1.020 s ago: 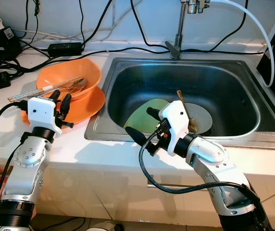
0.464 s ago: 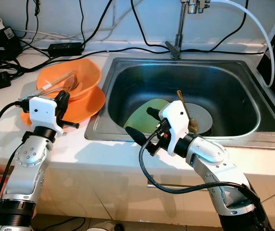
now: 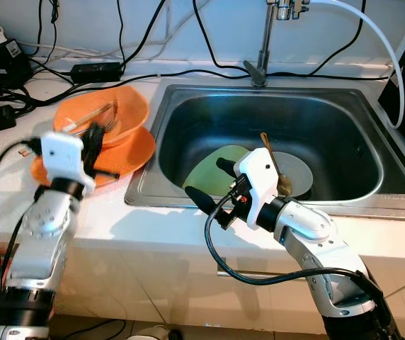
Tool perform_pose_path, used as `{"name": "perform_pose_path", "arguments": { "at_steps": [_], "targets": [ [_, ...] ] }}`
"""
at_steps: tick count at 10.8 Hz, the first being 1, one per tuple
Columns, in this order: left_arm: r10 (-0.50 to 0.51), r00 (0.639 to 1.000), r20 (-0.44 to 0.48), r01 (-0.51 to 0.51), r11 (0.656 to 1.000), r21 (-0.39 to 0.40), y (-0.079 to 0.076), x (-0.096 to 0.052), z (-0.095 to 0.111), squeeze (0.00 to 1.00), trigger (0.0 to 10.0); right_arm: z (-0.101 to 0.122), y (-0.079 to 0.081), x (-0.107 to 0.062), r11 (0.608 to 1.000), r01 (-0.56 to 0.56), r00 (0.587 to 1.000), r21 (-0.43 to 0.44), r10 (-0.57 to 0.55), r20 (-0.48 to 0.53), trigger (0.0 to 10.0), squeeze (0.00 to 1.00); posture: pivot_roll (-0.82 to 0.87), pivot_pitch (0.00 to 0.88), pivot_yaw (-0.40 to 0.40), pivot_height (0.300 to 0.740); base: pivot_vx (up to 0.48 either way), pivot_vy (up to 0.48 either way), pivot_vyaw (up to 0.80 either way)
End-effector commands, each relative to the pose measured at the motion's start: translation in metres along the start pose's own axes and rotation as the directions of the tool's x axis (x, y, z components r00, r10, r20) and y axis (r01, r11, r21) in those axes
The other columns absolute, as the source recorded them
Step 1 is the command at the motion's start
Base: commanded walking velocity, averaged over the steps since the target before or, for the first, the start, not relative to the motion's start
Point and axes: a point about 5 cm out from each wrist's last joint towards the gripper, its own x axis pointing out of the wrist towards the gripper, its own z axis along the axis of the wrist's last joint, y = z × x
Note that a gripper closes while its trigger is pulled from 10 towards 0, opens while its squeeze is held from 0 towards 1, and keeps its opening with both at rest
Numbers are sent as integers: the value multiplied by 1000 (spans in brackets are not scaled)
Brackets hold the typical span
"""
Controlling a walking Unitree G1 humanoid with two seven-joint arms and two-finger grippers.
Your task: Kitchen organization
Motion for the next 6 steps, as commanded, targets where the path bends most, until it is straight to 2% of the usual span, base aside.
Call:
{"name": "perform_pose_path", "arguments": {
  "at_steps": [1, 3, 4, 5, 6],
  "targets": [
    [-27, 998, 53, 27, 1000, 4, -5, 6, 14, 0, 0, 3, -2, 1, 1000, 3, 1000, -14, -2, 4, 10000, 0, 123, 15, 67, 740, 0, 0, 0],
    [-38, 994, 101, 34, 998, 49, -6, 10, 24, 0, 0, 3, -2, 1, 1000, 10, 1000, -14, -10, 6, 10000, 0, 122, 14, 69, 740, 0, 0, 0],
    [-76, 986, 147, 70, 996, 50, -14, 14, 36, 0, 0, 4, -8, 1, 999, 52, 998, -10, -52, 24, 10000, 0, 121, 12, 69, 740, 0, 0, 0],
    [-143, 973, 180, 136, 989, 54, -25, 17, 44, 0, 0, 8, -20, 2, 988, 148, 987, 30, -150, 65, 10000, 0, 121, 11, 68, 740, 0, 0, 0],
    [-245, 945, 217, 220, 967, 130, -40, 15, 49, 0, 0, 13, -36, 1, 965, 243, 962, 100, -253, 101, 10000, 0, 121, 11, 68, 740, 0, 0, 0]
  ]
}}
